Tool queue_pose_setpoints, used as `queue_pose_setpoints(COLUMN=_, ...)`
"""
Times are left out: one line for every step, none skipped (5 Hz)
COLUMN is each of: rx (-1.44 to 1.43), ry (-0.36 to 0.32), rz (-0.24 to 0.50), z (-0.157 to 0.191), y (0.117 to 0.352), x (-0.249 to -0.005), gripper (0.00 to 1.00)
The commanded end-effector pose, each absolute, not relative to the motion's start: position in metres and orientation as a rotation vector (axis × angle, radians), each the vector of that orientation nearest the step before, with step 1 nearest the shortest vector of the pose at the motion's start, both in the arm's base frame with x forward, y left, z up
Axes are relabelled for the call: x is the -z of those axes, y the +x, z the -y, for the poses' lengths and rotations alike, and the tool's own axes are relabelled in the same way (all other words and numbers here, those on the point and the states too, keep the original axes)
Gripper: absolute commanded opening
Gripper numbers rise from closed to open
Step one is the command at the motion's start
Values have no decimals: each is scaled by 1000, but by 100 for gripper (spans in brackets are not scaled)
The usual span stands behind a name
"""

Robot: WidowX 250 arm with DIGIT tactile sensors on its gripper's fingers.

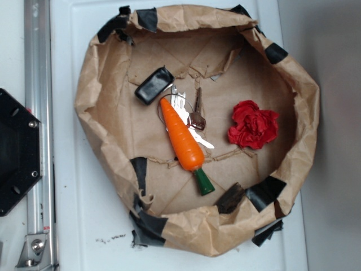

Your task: Grab the wood chip.

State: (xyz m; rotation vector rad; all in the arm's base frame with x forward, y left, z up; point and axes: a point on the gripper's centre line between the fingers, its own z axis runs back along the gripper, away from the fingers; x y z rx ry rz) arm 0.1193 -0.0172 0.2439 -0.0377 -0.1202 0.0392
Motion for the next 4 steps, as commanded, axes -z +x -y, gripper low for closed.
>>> queue_pose_setpoints(rx=-39, ry=-38, rz=120, z=17, y=119, x=-244, gripper=100)
queue_pose_setpoints(rx=-169, ry=-62, rz=88, z=14, y=148, x=-228, gripper=100)
queue_pose_setpoints(rx=-305, ry=-159, rz=33, z=1, y=185, x=-205, gripper=100)
queue_pose_setpoints(rx=-404, ry=-160, rz=6, z=-16, y=209, x=-182, gripper=100)
